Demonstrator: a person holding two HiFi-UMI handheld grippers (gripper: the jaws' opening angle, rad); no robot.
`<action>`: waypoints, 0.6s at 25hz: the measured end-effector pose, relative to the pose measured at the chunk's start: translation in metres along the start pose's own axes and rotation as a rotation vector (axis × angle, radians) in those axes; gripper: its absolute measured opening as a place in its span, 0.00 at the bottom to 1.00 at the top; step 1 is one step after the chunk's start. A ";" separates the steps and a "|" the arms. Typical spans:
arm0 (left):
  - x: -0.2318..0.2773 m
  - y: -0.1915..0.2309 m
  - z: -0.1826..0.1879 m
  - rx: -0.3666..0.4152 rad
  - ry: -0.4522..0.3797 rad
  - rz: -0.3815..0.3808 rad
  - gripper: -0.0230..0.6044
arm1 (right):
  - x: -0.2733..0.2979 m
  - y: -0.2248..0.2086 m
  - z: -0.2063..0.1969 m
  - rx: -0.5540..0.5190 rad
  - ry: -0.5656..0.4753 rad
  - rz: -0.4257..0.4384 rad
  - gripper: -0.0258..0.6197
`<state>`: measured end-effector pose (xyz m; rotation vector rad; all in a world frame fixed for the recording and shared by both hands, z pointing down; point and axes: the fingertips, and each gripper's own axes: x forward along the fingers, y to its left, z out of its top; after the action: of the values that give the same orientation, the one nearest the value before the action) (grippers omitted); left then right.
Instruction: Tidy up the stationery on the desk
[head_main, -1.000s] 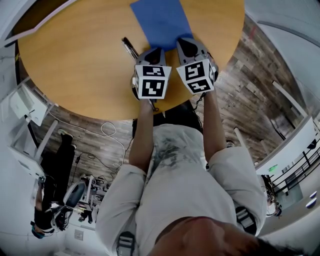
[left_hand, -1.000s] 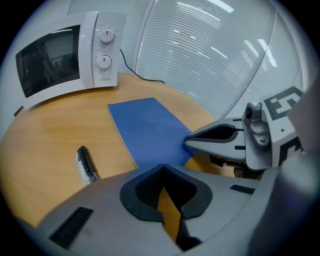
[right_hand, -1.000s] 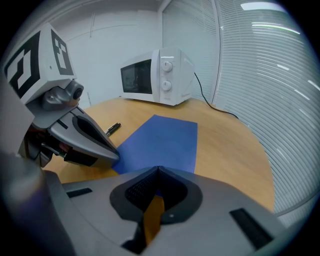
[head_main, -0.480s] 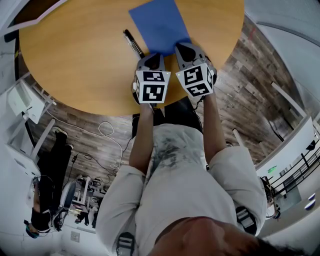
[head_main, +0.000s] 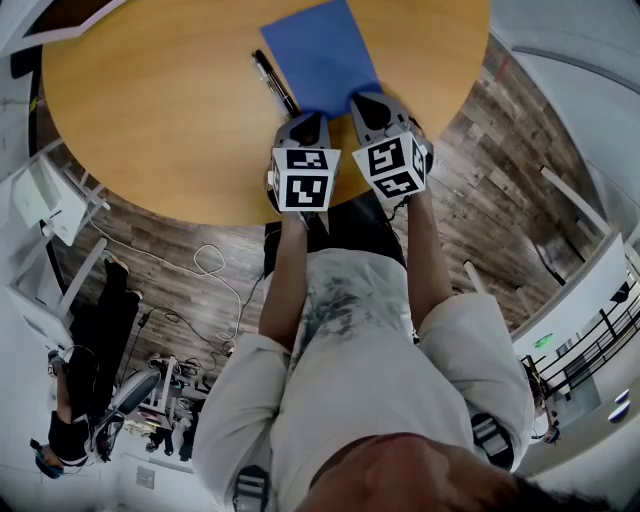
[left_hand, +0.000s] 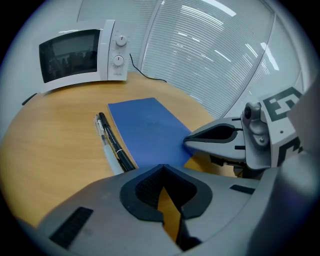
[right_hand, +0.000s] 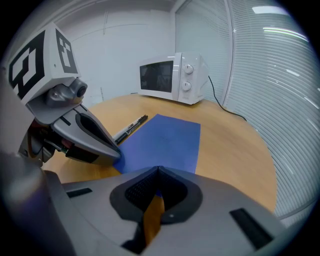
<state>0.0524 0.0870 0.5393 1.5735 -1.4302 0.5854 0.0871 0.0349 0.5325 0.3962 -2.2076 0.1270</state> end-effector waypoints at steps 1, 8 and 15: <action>0.000 0.000 -0.002 -0.001 0.000 0.000 0.05 | 0.000 0.001 0.000 -0.002 0.001 -0.001 0.14; -0.005 -0.001 -0.004 -0.011 -0.019 -0.009 0.05 | -0.002 0.004 0.002 -0.023 0.005 -0.011 0.14; -0.017 0.003 0.008 -0.006 -0.104 -0.018 0.05 | -0.009 0.007 0.021 0.004 -0.077 -0.022 0.14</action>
<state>0.0442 0.0896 0.5228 1.6307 -1.4916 0.4949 0.0743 0.0387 0.5125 0.4341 -2.2782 0.1057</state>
